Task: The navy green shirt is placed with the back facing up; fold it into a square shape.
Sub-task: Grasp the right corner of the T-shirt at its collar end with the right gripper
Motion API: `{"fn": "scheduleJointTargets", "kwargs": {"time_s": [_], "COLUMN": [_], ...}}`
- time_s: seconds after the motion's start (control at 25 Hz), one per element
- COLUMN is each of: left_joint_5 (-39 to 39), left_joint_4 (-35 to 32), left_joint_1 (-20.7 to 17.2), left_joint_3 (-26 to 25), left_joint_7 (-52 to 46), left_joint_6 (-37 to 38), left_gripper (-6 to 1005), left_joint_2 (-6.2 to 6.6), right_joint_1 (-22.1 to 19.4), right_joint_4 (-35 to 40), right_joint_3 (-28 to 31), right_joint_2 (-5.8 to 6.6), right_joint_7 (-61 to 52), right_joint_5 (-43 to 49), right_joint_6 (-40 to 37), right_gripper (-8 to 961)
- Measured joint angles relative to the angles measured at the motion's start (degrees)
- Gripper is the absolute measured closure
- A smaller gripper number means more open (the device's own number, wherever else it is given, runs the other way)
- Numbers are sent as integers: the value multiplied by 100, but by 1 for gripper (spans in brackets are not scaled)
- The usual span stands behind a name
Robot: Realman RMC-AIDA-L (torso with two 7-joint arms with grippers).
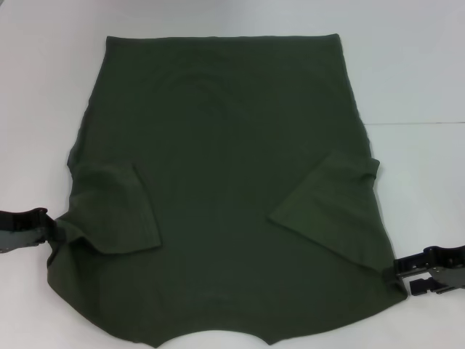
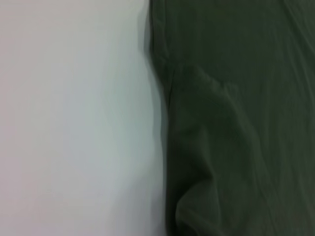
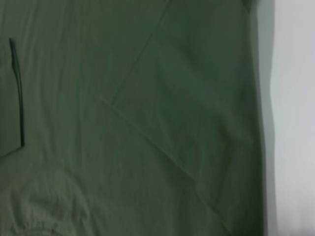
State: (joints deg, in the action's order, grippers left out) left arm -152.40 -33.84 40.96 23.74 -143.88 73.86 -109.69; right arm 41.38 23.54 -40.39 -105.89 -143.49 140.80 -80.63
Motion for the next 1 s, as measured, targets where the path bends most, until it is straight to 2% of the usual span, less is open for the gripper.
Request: {"fn": "scheduleJointTargets", "kwargs": {"time_s": [1.0], "left_joint_5": [147], "left_joint_4": [0], "left_joint_1": [45], "left_joint_3": [8], "left_joint_7": [0], "left_joint_6": [-23], "left_gripper": [995], "left_joint_2": [4], "right_joint_1": [142], "right_joint_4": [-90], "right_joint_3": [-72], "right_joint_2": [-219], "right_joint_7": [85], "right_joint_5": [-38], "right_joint_6": [223], "right_gripper": [175]}}
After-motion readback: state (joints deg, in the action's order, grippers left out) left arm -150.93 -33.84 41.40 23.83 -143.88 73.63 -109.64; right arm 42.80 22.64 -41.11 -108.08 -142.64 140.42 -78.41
